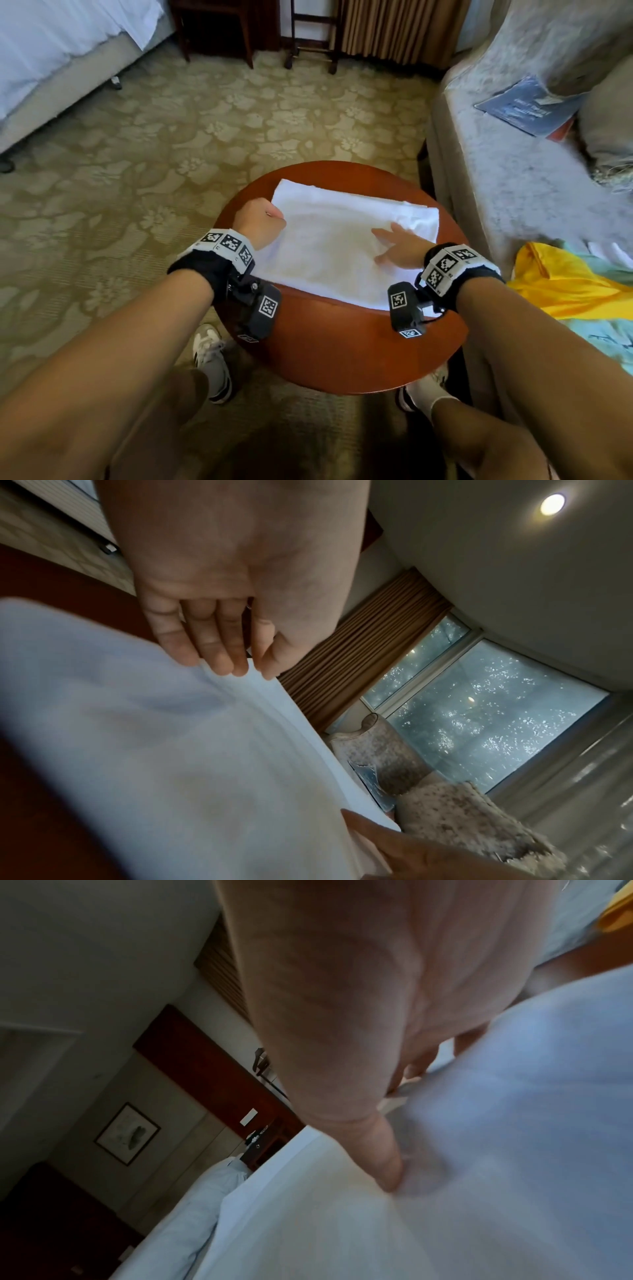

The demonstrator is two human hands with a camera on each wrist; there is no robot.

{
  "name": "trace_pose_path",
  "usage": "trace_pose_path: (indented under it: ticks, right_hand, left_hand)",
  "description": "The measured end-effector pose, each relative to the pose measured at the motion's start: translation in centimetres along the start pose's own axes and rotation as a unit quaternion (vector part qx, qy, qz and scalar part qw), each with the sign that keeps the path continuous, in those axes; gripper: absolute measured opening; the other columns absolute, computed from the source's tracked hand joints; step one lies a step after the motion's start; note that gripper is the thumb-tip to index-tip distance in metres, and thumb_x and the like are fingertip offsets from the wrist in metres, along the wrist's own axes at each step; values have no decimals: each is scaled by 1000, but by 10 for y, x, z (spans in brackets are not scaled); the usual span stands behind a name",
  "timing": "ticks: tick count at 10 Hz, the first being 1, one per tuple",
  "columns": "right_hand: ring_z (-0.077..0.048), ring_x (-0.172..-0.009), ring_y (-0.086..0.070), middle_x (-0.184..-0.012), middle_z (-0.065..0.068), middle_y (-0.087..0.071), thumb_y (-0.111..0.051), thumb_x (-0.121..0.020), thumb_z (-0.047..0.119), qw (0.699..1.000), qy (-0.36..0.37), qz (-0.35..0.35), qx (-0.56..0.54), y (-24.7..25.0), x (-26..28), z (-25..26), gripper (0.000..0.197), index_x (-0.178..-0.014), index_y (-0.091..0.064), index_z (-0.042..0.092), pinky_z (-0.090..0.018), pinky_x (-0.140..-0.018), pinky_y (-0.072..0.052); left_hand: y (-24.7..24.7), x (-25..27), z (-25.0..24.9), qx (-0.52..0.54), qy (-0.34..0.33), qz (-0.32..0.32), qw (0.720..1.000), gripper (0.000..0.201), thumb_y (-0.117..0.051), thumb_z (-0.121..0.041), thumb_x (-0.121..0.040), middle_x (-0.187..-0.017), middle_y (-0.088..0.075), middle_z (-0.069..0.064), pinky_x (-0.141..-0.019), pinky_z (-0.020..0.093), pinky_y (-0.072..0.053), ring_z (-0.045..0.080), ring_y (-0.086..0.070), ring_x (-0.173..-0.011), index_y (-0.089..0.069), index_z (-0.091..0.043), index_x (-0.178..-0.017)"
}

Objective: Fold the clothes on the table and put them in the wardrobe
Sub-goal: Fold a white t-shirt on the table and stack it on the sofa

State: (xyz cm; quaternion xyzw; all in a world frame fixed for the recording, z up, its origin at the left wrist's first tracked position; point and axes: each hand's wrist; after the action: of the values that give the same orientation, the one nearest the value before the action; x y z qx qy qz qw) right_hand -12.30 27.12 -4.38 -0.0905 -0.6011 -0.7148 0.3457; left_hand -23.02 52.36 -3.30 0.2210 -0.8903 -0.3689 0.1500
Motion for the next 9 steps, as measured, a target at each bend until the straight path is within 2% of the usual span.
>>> trace_pose_path:
  ticks: [1,2,3,4,5,6,7,8,9]
  right_hand:
    - [-34,-152,5,-166,0,5,-59,-90,46,998,-61,4,9,-3,7,-4,78,-153,-14,47,-58,-121,-5]
    - [-38,-149,-4,-163,-2,-6,-64,-85,40,994,-108,-8,-6,-6,29,2,77,-150,-25,51,-58,-117,-20]
    - [-34,-148,-19,-162,-11,-22,-55,-97,32,997,-79,-7,-8,-9,49,12,60,-153,-33,28,-49,-119,-23]
    - [-31,-115,-60,-140,-17,-54,-57,-96,21,983,-98,-4,-158,-15,57,13,46,-138,-51,5,-38,-87,-56]
    - [-24,-83,-64,-124,-18,-65,-64,-90,15,959,-106,7,-263,-20,65,10,37,-124,-61,2,-21,-53,-51]
    - [-24,-80,-64,-110,-16,-68,-64,-84,15,936,-152,-93,-304,-20,64,3,33,-114,-63,2,-25,-58,-52]
    - [-30,-84,-62,-108,-13,-63,-63,-81,32,933,-209,-160,-245,-21,65,-4,46,-117,-58,5,-34,-72,-54]
    - [-29,-77,-62,-94,-13,-64,-68,-82,34,932,-207,-134,-267,-21,57,-9,43,-112,-60,5,-34,-66,-52]
    - [-26,-77,-61,-94,-11,-67,-69,-85,31,941,-182,-129,-255,-18,55,-8,37,-113,-62,9,-33,-64,-48]
  left_hand:
    - [-2,13,1,-13,20,3,1000,15,-56,-8,-88,-83,-54,4,-74,32,-46,21,-50,-78,-60,-19,-78]
    - [-3,22,-1,-4,68,-10,998,14,-52,-7,-85,-73,-50,11,-64,32,-45,24,-50,-67,-52,-13,-73]
    - [-3,33,-6,36,139,-3,990,9,-53,-13,-87,-76,-61,12,-53,31,-56,30,-60,-61,-58,-6,-83]
    - [-2,43,-7,93,189,-6,978,38,-56,-23,-90,-98,-68,17,-37,23,-47,21,-62,-59,-54,5,-116]
    - [1,50,-4,126,224,11,966,51,-54,-20,-92,-104,-66,19,-44,28,-50,21,-64,-65,-40,5,-135]
    - [2,54,-7,149,228,70,960,44,-51,-15,-94,-93,-61,17,-71,41,-59,27,-65,-78,-43,8,-131]
    - [0,49,-5,170,226,82,956,45,-52,-13,-95,-96,-61,17,-88,44,-55,31,-63,-94,-41,8,-134]
    - [-2,43,-7,202,219,99,949,45,-53,-8,-96,-115,-60,20,-81,39,-54,29,-61,-94,-39,8,-135]
    - [-9,38,-13,222,230,111,941,16,-55,-3,-93,-83,-61,12,-69,33,-52,22,-59,-70,-50,-4,-108]
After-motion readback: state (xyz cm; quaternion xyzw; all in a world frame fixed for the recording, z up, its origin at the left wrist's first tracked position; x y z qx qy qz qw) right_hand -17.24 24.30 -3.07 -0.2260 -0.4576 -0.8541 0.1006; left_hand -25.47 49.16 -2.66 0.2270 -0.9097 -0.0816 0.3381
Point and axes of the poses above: each hand's wrist, its own x-axis away from the middle knuckle, its own y-axis out of the back of the hand, z = x × y
